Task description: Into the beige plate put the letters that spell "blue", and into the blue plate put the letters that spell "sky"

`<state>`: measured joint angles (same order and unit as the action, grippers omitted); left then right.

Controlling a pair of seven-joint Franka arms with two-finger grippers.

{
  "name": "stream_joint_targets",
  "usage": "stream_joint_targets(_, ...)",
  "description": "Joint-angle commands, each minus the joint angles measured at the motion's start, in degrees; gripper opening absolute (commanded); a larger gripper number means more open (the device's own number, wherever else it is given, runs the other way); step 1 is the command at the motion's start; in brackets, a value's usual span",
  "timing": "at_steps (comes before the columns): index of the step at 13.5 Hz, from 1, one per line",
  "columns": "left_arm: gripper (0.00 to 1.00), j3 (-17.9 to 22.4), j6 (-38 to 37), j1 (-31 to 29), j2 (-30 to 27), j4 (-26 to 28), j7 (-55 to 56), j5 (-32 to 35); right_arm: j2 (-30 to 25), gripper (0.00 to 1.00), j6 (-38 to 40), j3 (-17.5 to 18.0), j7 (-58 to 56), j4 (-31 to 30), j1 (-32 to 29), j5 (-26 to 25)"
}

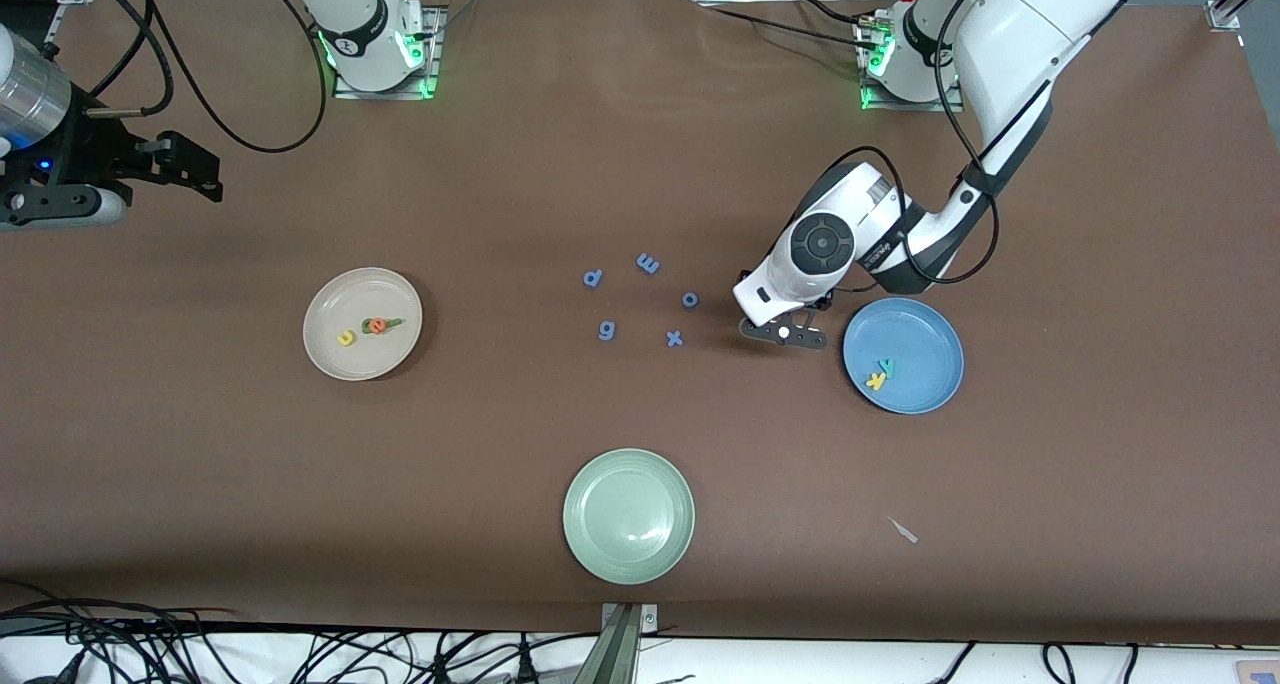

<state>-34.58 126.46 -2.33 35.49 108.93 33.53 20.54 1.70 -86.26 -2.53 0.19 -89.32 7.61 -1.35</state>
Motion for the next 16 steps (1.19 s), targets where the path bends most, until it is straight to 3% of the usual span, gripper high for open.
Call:
stream_joint_targets(1, 0.84, -0.22, 1.33, 0.84, -0.25, 1.29, 4.34, 2.05, -0.21, 1.00, 0.65, -0.11, -0.81, 0.29, -0.23, 0.64)
stream_joint_targets(4, 0.84, 0.21, 8.44, 0.49, 0.46, 4.18, 5.67, 4.41, -0.21, 1.00, 0.65, -0.11, -0.81, 0.29, -0.23, 0.56)
stream_joint_targets(8, 0.78, 0.48, 8.72, 0.49, 0.99, 4.28, 5.76, 4.51, -0.21, 1.00, 0.65, -0.11, -0.81, 0.29, -0.23, 0.55)
stream_joint_targets(11, 0.67, 0.74, 8.98, 0.23, 1.43, 4.45, 5.76, 4.60, -0.21, 1.00, 0.65, -0.11, -0.81, 0.29, -0.23, 0.56)
stream_joint_targets(13, 0.67, 1.18, 9.59, 0.22, 1.69, 4.80, 5.76, 4.60, -0.21, 1.00, 0.65, -0.11, -0.81, 0.29, -0.23, 0.64)
stream_joint_targets(14, 0.57, 1.27, 9.68, 0.22, 1.69, 4.80, 5.76, 4.60, -0.21, 1.00, 0.65, -0.11, -0.81, 0.29, -0.23, 0.64)
stream_joint_targets(16, 0.18, 1.18, 9.60, 0.14, 1.61, 4.80, 5.85, 4.60, -0.21, 1.00, 0.57, -0.11, -0.81, 0.29, -0.23, 0.64)
